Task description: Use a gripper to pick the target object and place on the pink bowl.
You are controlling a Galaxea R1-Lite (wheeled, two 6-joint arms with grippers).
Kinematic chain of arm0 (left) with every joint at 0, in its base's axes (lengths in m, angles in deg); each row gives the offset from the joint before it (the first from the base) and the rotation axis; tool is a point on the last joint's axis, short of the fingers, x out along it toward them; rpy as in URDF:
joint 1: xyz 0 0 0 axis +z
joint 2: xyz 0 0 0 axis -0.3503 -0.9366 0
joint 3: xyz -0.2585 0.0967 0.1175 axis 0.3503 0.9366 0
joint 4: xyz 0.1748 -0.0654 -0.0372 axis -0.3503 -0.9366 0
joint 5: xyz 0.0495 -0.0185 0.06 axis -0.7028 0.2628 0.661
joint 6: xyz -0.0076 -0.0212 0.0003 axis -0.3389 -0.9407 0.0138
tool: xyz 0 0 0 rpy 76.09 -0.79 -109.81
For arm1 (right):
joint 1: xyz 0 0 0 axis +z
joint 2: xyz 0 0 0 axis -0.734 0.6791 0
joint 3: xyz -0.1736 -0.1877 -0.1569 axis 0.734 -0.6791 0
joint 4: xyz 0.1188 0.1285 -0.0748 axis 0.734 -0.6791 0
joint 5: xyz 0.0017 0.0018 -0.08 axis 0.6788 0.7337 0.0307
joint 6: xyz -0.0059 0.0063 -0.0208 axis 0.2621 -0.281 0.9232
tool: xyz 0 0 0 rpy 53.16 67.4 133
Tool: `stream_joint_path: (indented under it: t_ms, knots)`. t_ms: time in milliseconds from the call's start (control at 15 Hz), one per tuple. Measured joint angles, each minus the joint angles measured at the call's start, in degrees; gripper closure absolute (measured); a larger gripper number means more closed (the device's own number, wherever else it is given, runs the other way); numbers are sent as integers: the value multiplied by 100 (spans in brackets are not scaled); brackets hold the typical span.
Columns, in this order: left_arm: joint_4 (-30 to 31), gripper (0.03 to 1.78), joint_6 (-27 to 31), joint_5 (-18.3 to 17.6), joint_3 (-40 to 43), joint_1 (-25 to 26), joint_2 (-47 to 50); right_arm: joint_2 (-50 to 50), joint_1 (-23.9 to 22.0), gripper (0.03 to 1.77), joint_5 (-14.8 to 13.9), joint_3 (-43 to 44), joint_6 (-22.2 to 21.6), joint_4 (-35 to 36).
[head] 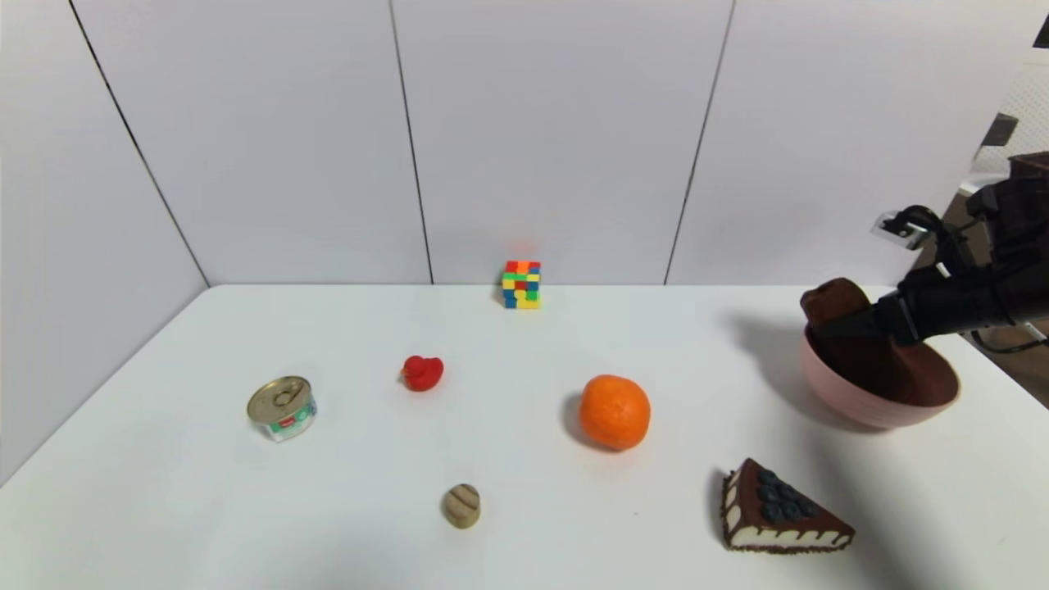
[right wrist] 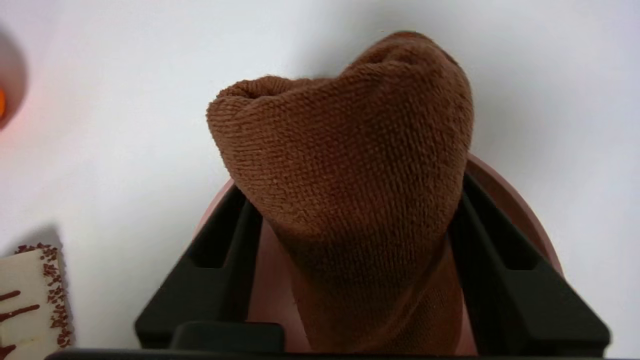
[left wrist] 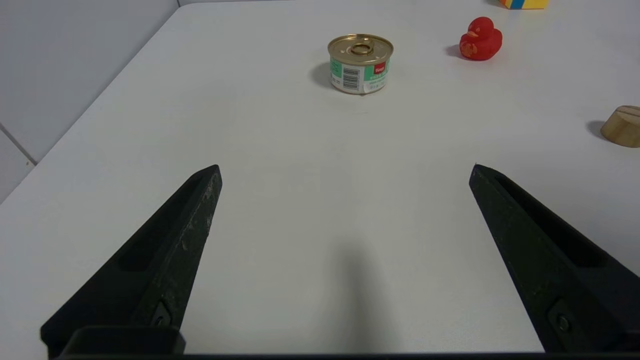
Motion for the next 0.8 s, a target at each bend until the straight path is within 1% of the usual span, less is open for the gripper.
stream_joint_path:
  t_ms: [200,467,667,800]
  knots:
    - [-2,3,0,0,0,0,0,-327,-80,43,2,-5,5,-190]
    - [-2,3,0,0,0,0,0,-1076,-212,30,0,-32,-2,-653]
    - [-2,3,2,0,0,2,0,-1970,-356,23,-6,-265,-11,-896]
    - [0,3,0,0,0,0,0,-2734,-491,20,-13,-623,-37,-907]
